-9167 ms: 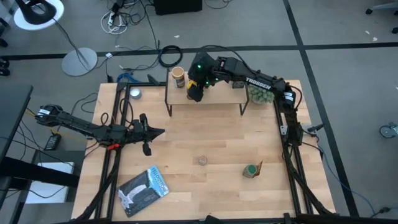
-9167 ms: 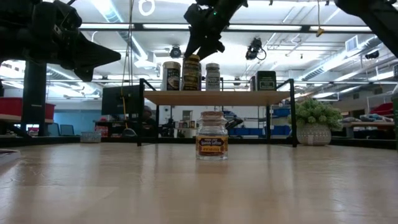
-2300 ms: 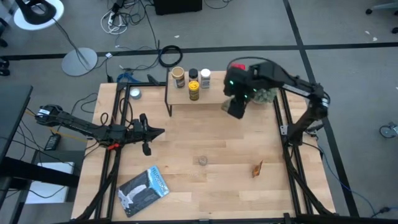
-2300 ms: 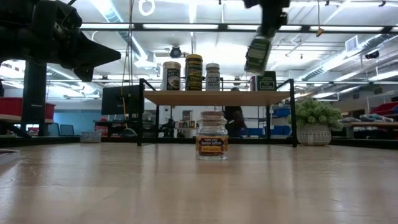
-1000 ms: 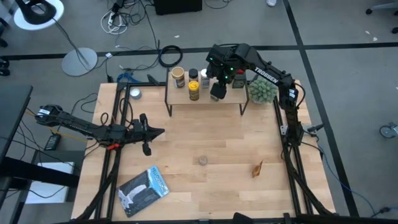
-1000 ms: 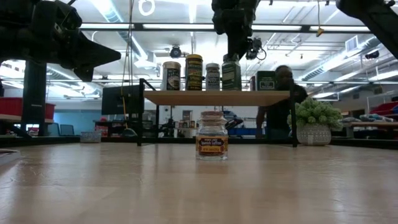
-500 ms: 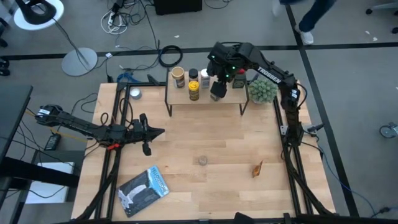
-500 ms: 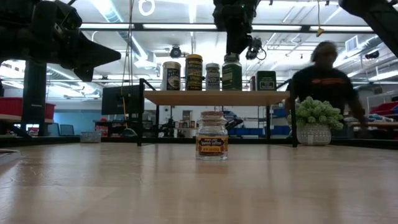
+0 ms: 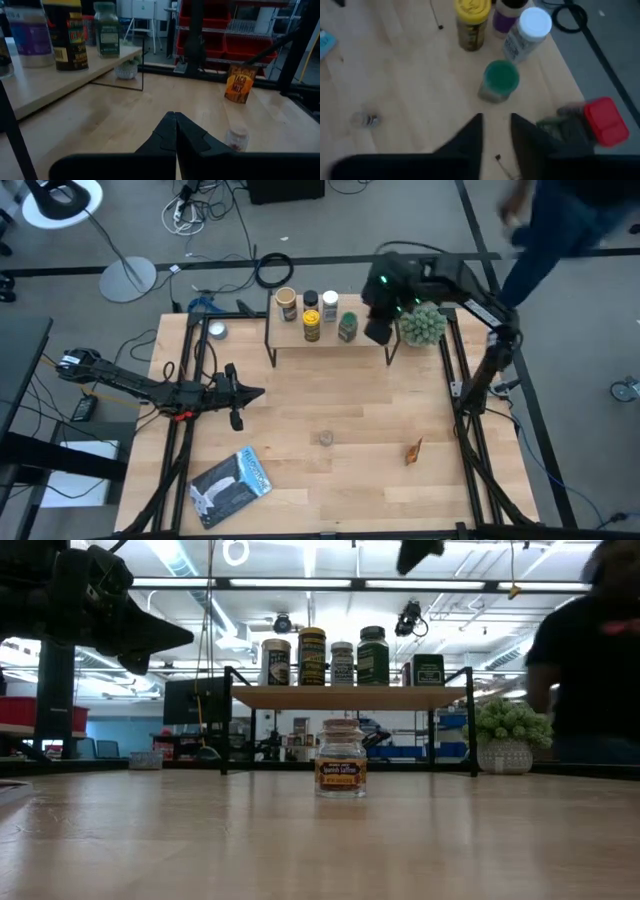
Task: Shelf spices
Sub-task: Put the green seasoning bottle on the shelf
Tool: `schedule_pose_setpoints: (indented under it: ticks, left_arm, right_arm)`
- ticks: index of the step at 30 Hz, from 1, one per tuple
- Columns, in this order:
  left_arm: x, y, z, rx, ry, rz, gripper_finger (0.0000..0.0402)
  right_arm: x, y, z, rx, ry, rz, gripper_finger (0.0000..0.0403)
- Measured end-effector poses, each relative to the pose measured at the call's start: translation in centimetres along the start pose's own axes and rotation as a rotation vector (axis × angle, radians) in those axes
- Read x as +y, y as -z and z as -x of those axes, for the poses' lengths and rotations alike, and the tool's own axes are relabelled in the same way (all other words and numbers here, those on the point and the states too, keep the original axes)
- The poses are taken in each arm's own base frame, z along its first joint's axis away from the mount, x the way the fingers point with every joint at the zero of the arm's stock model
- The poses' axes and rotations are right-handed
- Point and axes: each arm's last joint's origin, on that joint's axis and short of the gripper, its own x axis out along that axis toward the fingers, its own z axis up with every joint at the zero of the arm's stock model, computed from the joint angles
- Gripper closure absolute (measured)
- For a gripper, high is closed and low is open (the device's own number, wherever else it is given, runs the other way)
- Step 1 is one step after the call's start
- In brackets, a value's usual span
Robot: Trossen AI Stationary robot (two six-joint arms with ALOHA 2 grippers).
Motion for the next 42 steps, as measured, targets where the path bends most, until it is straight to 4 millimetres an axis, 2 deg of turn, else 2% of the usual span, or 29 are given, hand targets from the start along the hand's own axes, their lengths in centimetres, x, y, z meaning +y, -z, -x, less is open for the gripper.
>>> schedule_pose_setpoints:
  ticks: [2,3,6,8,12,16,21,24,28,35,42]
  left_arm:
    - [0.0,0.1,0.0,0.007,0.0,-0.001,0.04]
    - [0.0,0.1,0.0,0.005,0.0,0.001,0.04]
    - [0.0,0.0,0.0,0.002,0.0,0.003,0.04]
    - [0.0,0.0,0.0,-0.004,0.001,0.006,0.04]
    - [0.0,-0.1,0.0,-0.006,0.001,0.005,0.04]
    - [0.0,0.0,0.0,-0.005,0.001,0.015,0.04]
    - [0.0,-0.1,0.0,-0.006,0.001,0.01,0.04]
    - [0.0,0.0,0.0,-0.004,0.001,0.007,0.04]
    - [0.0,0.0,0.0,-0.003,0.001,0.006,0.04]
    - [0.0,0.0,0.0,-0.001,0.0,0.005,0.04]
    - [0.0,0.0,0.0,-0.001,0.0,0.005,0.04]
  right_arm:
    - [1.1,1.2,0.7,0.008,0.013,0.007,0.0372]
    - [1.8,1.9,0.9,0.015,0.014,0.012,0.0387]
    - [3.6,4.4,0.9,0.002,0.06,-0.025,0.0387]
    - [4.7,6.5,0.2,-0.025,0.092,-0.046,0.0388]
    - [6.6,11.0,-2.9,-0.15,0.103,-0.129,0.04]
    - [8.2,13.3,-7.1,-0.439,0.094,-0.25,0.0397]
    - [8.9,14.0,-12.5,-0.698,0.117,-0.259,0.04]
    - [8.2,14.1,-15.0,-0.719,0.178,-0.28,0.0401]
    - [7.1,14.0,-17.2,-0.675,0.293,-0.336,0.0401]
    - [5.6,13.5,-19.1,-0.666,0.37,-0.387,0.0402]
    - [3.5,12.7,-19.3,-0.705,0.375,-0.391,0.0402]
